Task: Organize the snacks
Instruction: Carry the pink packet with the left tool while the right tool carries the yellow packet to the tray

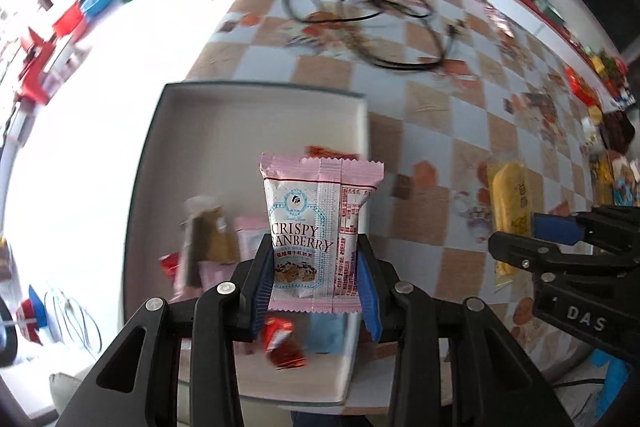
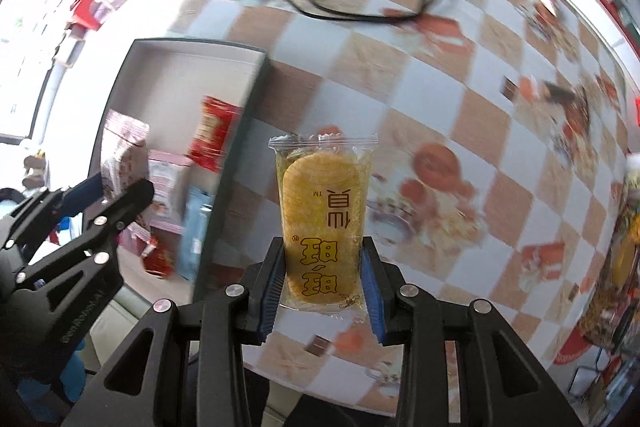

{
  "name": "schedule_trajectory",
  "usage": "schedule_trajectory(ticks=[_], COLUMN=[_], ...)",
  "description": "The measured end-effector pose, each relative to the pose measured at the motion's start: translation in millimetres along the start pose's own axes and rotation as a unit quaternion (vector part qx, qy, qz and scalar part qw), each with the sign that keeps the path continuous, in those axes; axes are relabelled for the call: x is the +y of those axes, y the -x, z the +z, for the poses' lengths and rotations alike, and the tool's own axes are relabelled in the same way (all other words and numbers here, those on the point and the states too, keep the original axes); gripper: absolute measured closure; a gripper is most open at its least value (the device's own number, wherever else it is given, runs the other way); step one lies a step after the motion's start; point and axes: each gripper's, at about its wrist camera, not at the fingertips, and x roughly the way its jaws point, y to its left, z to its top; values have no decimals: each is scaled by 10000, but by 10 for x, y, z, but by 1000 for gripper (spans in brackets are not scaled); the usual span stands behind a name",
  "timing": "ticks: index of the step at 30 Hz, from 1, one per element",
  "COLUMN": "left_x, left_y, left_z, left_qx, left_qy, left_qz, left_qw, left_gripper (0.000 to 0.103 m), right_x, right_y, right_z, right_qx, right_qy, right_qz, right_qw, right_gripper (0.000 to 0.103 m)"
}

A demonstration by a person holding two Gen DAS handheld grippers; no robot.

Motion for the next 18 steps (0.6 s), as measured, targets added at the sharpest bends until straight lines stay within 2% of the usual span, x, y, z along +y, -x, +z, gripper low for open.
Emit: schedule_trajectory(ticks=[8,18], left_x=[359,645], left_y=[-24,-82], left_z=[-108,-101], left_qx=[135,260], left_qy=[247,377], left_qz=[203,352], left_qw=[9994,9983], left_gripper=[62,62], right_x=[514,843], right_y=[-94,-178], right_z=[156,344], right_qx=[24,60], right_qy=[383,521], right_qz=[208,339], right_qw=[9990,9980], right_gripper=[65,65])
